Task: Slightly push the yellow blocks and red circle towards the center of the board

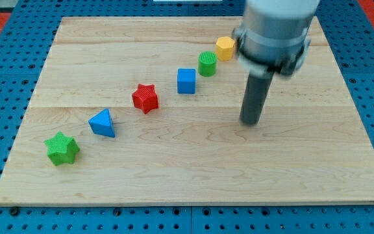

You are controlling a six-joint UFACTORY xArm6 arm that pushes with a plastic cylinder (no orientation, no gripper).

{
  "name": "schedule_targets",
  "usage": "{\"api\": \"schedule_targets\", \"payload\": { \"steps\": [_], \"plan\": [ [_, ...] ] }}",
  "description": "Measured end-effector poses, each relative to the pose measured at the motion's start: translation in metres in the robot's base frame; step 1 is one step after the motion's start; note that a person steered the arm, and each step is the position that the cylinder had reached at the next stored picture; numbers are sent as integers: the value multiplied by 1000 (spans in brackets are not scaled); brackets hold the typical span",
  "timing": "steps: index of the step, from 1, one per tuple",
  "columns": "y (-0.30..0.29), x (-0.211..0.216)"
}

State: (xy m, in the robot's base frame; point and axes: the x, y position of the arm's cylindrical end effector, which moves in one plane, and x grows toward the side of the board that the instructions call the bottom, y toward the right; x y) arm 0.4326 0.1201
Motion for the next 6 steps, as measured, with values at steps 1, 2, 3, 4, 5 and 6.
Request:
{"api": "schedule_targets", "payload": {
  "steps": [1,2,3,4,5,6],
  "plan": [
    [97,-77],
    [135,-145],
    [151,-208],
    [155,-241],
    [46,-241],
    [7,-220]
  ]
}}
